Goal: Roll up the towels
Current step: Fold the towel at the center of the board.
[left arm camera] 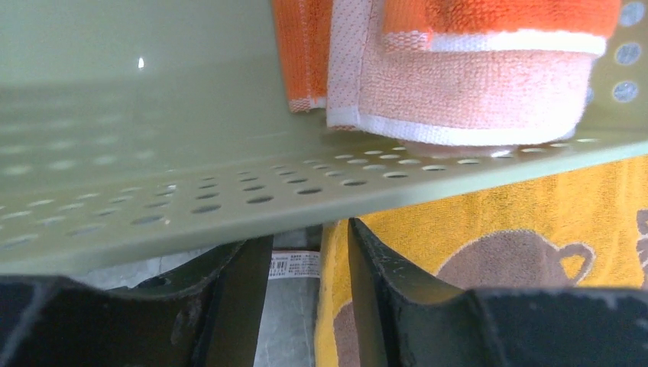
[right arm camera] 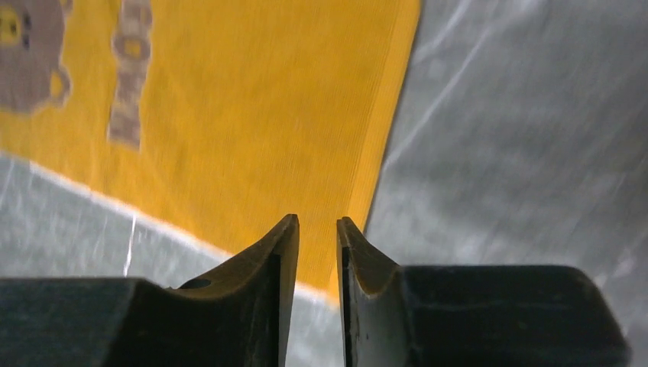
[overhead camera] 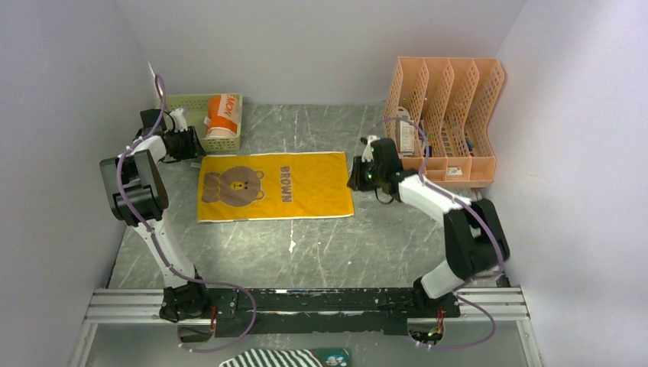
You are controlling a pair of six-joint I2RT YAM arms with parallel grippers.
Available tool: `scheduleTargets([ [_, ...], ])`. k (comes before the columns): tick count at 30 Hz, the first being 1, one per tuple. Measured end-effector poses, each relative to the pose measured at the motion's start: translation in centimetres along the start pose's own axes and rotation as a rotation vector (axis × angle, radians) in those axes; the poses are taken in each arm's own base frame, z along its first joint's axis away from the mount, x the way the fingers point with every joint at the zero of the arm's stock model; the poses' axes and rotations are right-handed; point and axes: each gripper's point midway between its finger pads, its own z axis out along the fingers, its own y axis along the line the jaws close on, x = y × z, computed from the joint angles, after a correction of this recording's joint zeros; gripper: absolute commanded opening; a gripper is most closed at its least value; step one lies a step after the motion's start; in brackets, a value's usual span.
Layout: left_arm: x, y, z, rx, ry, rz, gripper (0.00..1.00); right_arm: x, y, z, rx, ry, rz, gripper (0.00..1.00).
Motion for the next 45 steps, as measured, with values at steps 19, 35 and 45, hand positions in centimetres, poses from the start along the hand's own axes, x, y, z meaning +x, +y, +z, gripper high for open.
scheduleTargets([
  [19,-0.1,-0.3,1.1,0.053,-0.023,0.033,0.07,-12.5,-6.9,14.8,0.003,-0.166,-0.069,0.35],
  [35,0.0,-0.2,1.1,0.048,-0.021,0.048,0.07,-11.6,-6.8,16.0,-0.045,-0.158,-0.108,0.28],
  [45,0.0,-0.2,1.1,0.048,-0.020,0.048,0.07,-10.3,-5.8,15.2,-0.100,-0.153,-0.088,0.31],
])
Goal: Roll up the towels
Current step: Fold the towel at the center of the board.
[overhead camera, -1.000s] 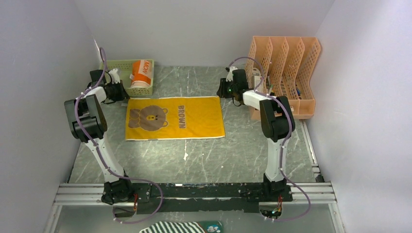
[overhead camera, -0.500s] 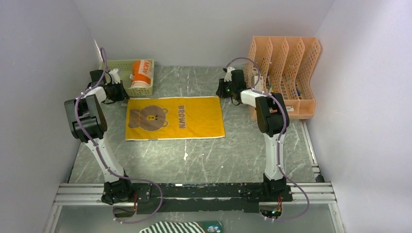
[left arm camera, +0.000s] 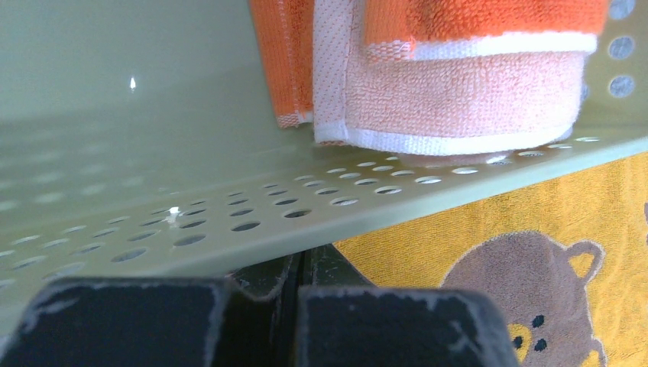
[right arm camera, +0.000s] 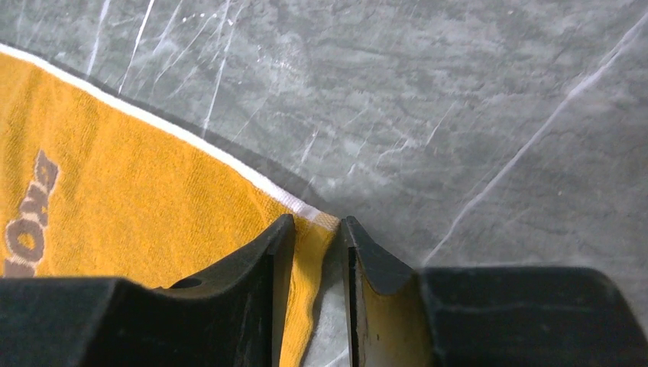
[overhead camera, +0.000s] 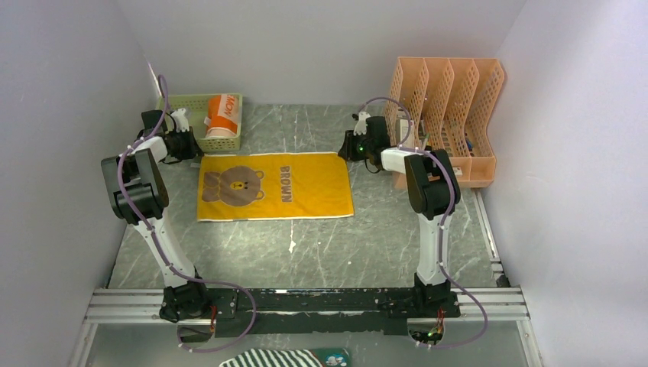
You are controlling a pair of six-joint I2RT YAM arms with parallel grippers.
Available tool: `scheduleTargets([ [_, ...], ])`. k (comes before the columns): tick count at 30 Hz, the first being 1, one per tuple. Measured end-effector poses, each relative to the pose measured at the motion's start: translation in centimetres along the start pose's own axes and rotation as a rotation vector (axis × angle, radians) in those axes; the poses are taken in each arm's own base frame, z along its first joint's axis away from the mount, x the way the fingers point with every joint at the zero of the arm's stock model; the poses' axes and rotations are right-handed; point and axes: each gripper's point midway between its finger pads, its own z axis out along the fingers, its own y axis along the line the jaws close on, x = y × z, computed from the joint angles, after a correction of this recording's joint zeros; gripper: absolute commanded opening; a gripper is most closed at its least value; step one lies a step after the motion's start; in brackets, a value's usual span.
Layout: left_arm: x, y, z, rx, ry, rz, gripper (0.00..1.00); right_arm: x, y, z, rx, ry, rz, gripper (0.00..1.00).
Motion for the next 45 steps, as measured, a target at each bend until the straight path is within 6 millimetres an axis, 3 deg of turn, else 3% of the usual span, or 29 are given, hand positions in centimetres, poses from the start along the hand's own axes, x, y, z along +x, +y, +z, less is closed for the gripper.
scheduleTargets([
  [5,0.0,0.0,0.0,0.000,0.000,0.000,0.07,0.5,0.7,-0.4,-0.032,0.005,0.010,0.27],
  [9,0.0,0.0,0.0,0.000,0.000,0.000,0.07,0.8,1.1,-0.5,-0.053,0.016,0.018,0.00],
  [16,0.9,-0.3,-0.1,0.005,-0.001,-0.006,0.07,0.8,1.0,-0.6,-0.052,0.032,0.034,0.00],
  [20,1.6,-1.6,-1.0,0.032,-0.029,-0.024,0.07,-0.9,-0.4,-1.0,-0.022,0.004,0.031,0.00],
  [26,-0.9,-4.5,-3.2,0.115,-0.156,-0.022,0.07,-3.4,-4.9,-3.1,0.046,-0.051,0.068,0.00],
  [29,-1.7,-6.5,-3.9,0.163,-0.198,-0.002,0.07,-4.6,-5.9,-4.5,0.069,-0.075,0.065,0.00],
  [33,-2.5,-7.6,-3.8,0.184,-0.233,0.021,0.07,-6.0,-6.2,-5.5,0.082,-0.102,0.038,0.00],
  [40,-3.3,-7.6,-2.6,0.192,-0.264,0.057,0.07,-5.4,-6.3,-5.6,0.085,-0.095,0.023,0.00],
  [43,-4.0,-7.8,-2.7,0.195,-0.303,0.070,0.07,-3.6,-5.9,-6.5,0.086,-0.089,0.024,0.00],
  [45,-3.3,-8.2,-3.0,0.196,-0.313,0.064,0.07,-2.4,-5.4,-7.6,0.087,-0.092,0.027,0.00],
])
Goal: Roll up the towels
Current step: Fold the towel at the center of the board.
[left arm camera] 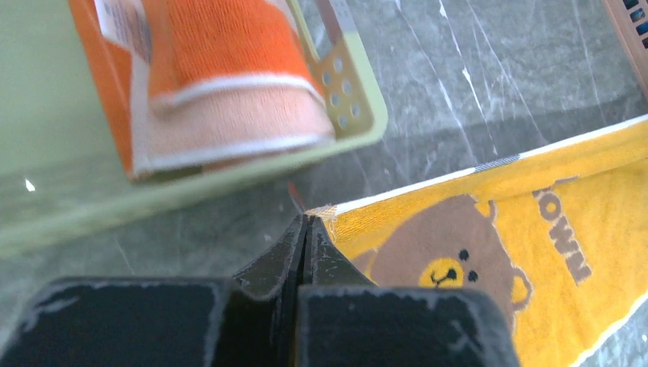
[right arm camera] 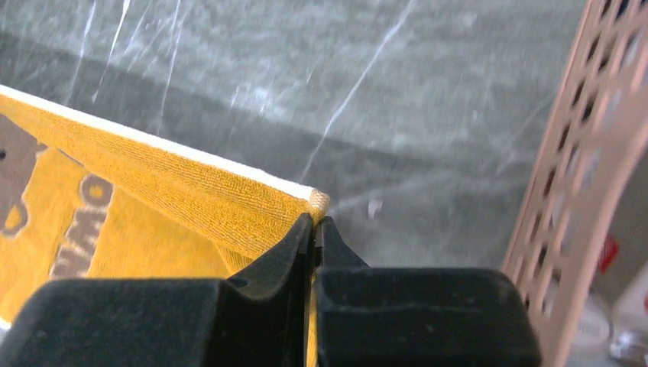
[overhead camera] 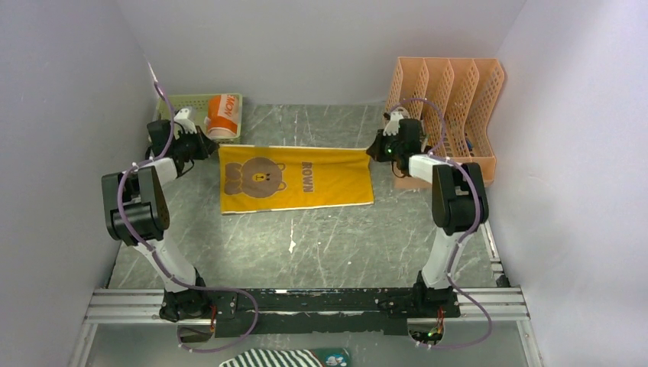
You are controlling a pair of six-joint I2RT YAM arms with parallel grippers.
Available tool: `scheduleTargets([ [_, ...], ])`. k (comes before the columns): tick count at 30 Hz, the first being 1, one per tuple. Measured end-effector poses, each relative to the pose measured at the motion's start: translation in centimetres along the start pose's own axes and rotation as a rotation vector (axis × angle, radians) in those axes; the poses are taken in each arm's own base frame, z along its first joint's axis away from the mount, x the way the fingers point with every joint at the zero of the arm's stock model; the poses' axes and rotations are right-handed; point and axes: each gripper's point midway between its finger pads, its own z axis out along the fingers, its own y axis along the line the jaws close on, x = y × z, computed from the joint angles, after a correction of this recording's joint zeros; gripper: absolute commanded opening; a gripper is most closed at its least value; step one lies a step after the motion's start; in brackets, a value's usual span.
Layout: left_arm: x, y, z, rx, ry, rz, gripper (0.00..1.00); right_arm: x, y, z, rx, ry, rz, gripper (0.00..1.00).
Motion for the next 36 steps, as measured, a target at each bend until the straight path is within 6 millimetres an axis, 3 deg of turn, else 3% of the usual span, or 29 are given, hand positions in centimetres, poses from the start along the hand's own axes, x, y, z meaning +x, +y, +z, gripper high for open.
scheduleTargets([
  [7,4.1,-3.4,-2.7,-0.048,0.025,-0.076,0.07,1.4,1.7,-5.0,0.013,-0.070,-0.025,0.00],
  [13,6.3,-5.2,-5.3,-0.126,0.020,-0.157,0.07,2.7,2.7,-7.5,0.018,-0.073,-0.030,0.00],
  [20,5.7,-5.4,-8.9,-0.228,-0.045,-0.186,0.07,4.6,2.8,-9.1,0.050,-0.051,-0.046,0.00],
  [24,5.8,-4.8,-10.2,-0.253,-0.062,-0.224,0.07,5.1,2.6,-9.1,0.061,-0.043,-0.058,0.00],
  [28,6.3,-4.2,-10.1,-0.253,-0.048,-0.258,0.07,4.2,2.5,-7.8,0.052,-0.057,-0.082,0.00],
  [31,6.0,-3.5,-9.1,-0.241,-0.030,-0.275,0.07,2.7,2.2,-6.2,0.044,-0.089,-0.126,0.00],
  [36,3.0,-2.0,-6.3,-0.205,-0.043,-0.261,0.07,-0.7,2.3,-3.9,0.007,-0.185,-0.263,0.00],
])
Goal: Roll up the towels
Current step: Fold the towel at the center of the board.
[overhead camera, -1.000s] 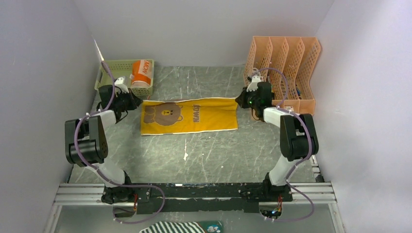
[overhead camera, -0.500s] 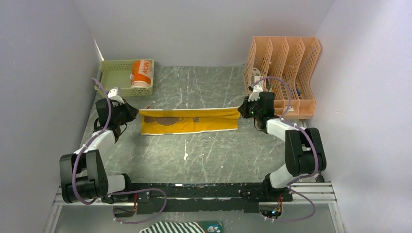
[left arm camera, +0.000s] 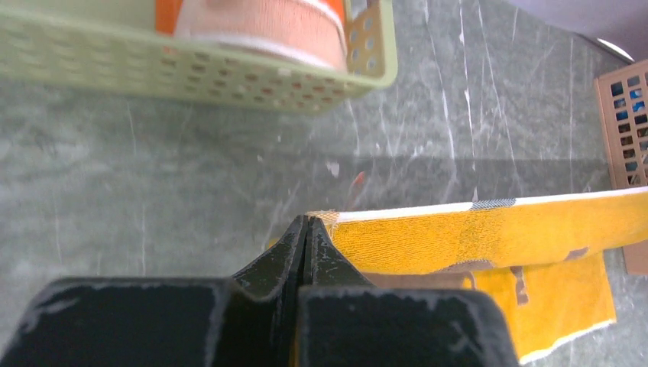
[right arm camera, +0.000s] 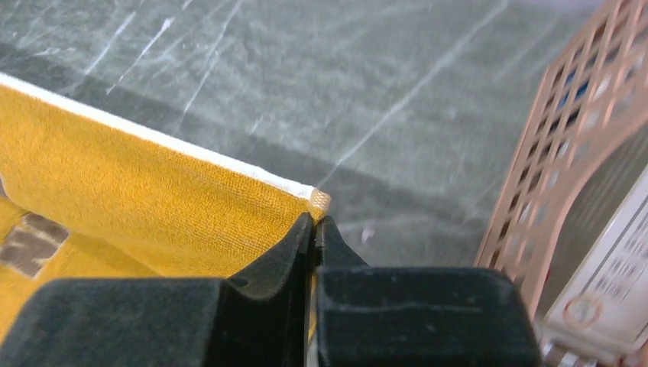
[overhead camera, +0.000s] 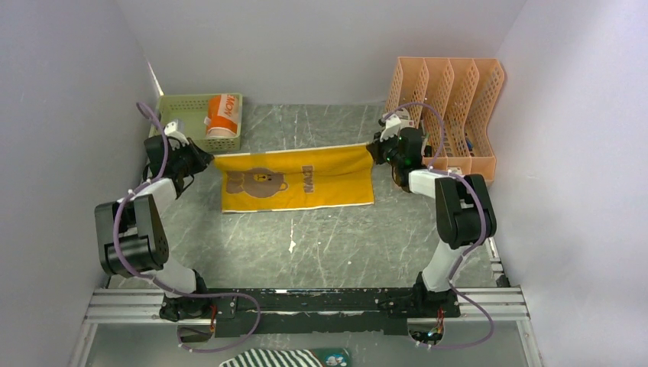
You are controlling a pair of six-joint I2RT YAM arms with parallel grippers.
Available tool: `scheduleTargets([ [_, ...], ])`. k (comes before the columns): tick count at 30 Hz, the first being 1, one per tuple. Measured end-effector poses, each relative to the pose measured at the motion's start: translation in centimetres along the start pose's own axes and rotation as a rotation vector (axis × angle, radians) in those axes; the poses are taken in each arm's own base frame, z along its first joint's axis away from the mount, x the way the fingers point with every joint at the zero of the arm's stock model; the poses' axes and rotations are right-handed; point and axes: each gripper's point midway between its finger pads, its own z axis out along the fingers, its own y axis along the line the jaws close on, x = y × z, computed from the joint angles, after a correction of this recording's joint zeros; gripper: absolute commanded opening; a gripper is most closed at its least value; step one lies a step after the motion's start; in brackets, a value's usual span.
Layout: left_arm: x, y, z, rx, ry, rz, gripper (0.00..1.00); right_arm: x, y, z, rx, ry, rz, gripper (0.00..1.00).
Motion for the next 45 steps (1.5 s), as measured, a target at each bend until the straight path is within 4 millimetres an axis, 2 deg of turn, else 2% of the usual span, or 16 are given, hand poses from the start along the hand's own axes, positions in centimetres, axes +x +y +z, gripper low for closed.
scheduleTargets([
  [6,-2.8,0.1,1.8,0.024,-0.083,0.048,0.07,-3.2,0.2,2.0,-0.079,-0.161,-0.218,0.00],
  [9,-3.6,-0.1,1.9,0.035,-0.115,0.060,0.07,-3.7,0.8,2.1,-0.118,-0.208,-0.295,0.00],
  [12,-4.1,-0.5,1.7,0.054,-0.148,0.073,0.07,-3.2,1.9,1.5,-0.172,-0.236,-0.344,0.00],
  [15,-2.7,-0.6,0.8,0.054,-0.142,0.062,0.07,-0.9,3.6,-0.3,-0.224,-0.230,-0.343,0.00],
  [20,1.4,-1.3,-1.3,0.031,-0.094,0.001,0.07,2.6,7.4,-4.2,-0.280,-0.216,-0.361,0.00],
  [22,2.6,-1.6,-2.1,0.022,-0.087,-0.017,0.07,2.8,9.3,-5.4,-0.308,-0.221,-0.396,0.00],
  [25,4.2,-1.6,-3.5,-0.007,-0.084,-0.048,0.07,1.4,11.1,-6.4,-0.331,-0.254,-0.453,0.00],
  [29,4.7,-1.6,-5.0,-0.040,-0.097,-0.070,0.07,0.0,11.1,-7.6,-0.297,-0.285,-0.474,0.00],
  [34,4.3,-1.5,-6.5,-0.076,-0.137,-0.092,0.07,0.6,11.0,-9.4,-0.264,-0.280,-0.448,0.00],
  [39,7.3,-0.4,-6.9,-0.121,-0.089,-0.162,0.07,0.9,10.6,-10.4,-0.225,-0.268,-0.428,0.00],
  [40,8.1,-0.2,-7.0,-0.131,-0.073,-0.180,0.09,1.0,10.5,-10.6,-0.216,-0.265,-0.422,0.00],
  [41,8.9,0.1,-7.0,-0.140,-0.058,-0.196,0.15,1.1,10.5,-10.8,-0.211,-0.263,-0.418,0.02],
  [43,9.9,0.4,-7.2,-0.154,-0.037,-0.221,0.30,1.3,10.2,-10.9,-0.192,-0.259,-0.405,0.11],
  [44,10.1,0.4,-7.2,-0.158,-0.030,-0.228,0.37,1.2,10.1,-11.0,-0.183,-0.260,-0.398,0.30],
  [45,10.1,0.4,-7.2,-0.159,-0.029,-0.234,0.42,1.2,9.9,-11.1,-0.170,-0.262,-0.388,0.80],
])
